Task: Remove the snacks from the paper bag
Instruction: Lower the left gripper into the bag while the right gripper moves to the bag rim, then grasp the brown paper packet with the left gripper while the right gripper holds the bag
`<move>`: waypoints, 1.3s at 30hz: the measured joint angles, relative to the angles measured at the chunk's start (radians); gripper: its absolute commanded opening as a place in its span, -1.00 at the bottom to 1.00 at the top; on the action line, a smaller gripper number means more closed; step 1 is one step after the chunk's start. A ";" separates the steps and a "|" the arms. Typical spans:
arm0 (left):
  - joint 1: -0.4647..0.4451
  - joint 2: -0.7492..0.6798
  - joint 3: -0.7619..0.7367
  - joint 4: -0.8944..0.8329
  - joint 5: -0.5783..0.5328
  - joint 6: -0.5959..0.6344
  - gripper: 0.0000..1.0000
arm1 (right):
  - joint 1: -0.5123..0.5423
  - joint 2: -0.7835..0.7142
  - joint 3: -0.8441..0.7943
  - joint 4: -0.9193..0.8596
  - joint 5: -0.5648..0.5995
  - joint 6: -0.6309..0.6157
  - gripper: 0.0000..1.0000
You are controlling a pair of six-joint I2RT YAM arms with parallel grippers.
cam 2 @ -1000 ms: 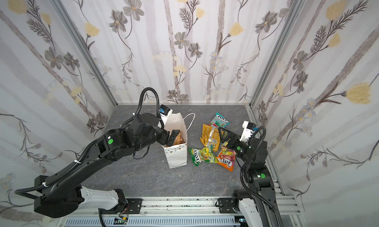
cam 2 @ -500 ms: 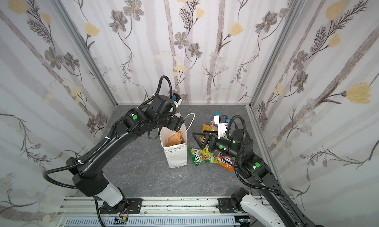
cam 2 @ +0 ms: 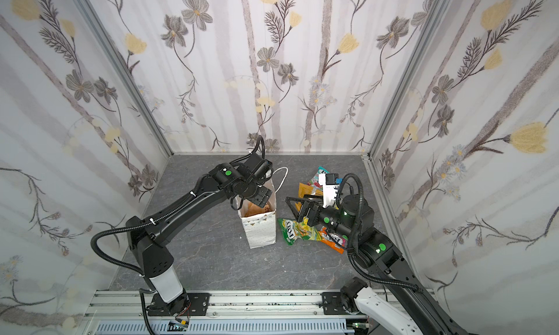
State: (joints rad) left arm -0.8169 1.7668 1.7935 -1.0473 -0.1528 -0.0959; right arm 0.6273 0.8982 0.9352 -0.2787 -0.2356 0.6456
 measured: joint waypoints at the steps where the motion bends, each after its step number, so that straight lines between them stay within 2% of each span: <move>1: 0.001 0.000 -0.023 0.006 0.006 -0.008 0.61 | 0.000 0.002 0.000 0.000 0.000 0.000 0.91; 15: 0.011 0.009 -0.180 0.082 0.047 -0.065 0.61 | 0.000 0.019 0.000 0.006 0.006 0.000 0.92; 39: 0.027 0.139 -0.390 0.283 0.108 -0.119 0.66 | 0.000 0.019 0.007 0.006 0.006 0.000 0.94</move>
State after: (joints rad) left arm -0.7902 1.9060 1.4036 -0.7647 -0.0452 -0.2146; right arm 0.6277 0.9173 0.9421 -0.2722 -0.2291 0.6460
